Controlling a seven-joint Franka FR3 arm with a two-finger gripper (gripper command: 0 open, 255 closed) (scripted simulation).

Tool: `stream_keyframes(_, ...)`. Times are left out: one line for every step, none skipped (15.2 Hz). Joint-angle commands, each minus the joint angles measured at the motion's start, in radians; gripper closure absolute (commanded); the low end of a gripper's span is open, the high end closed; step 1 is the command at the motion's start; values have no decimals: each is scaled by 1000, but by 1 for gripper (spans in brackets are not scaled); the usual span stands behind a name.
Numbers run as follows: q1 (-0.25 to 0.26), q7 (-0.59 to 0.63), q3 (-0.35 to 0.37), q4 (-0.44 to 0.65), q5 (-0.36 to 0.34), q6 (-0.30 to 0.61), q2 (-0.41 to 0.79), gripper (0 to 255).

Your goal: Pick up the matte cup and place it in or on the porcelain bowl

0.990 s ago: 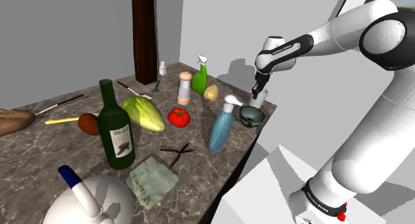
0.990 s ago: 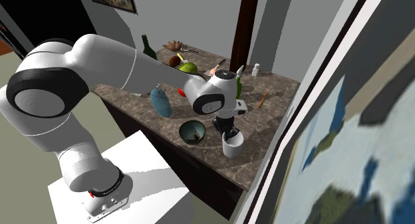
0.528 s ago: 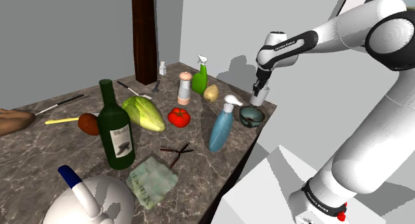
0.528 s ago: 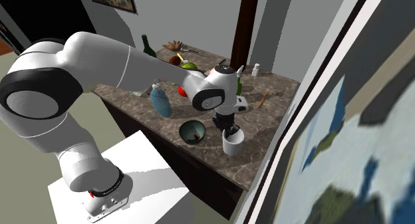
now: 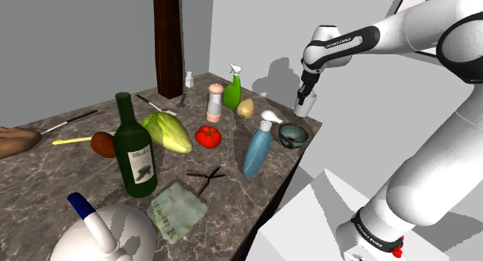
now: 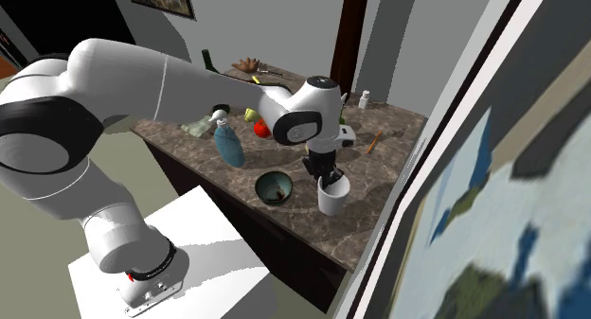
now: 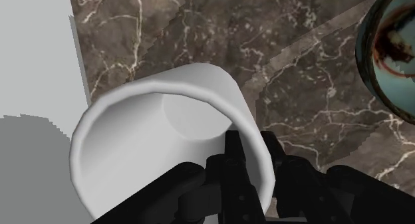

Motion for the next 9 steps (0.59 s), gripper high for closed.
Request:
stream_keyframes(1,0,1,18,-2,-27,-10,255)
stream_keyframes(1,0,1,26,-3,-40,-15,255)
stream_keyframes(1,0,2,35,-4,-54,-20,255)
stream_keyframes(2,0,2,44,-5,-67,-24,255)
stream_keyframes(2,0,3,53,-6,-80,-29,255)
stream_keyframes(3,0,3,62,-7,-93,-33,255)
stream_keyframes(3,0,4,72,-8,-107,-37,255)
stream_keyframes(3,-1,4,81,-8,-120,-40,255)
stream_keyframes(4,-1,5,91,-9,-133,-44,255)
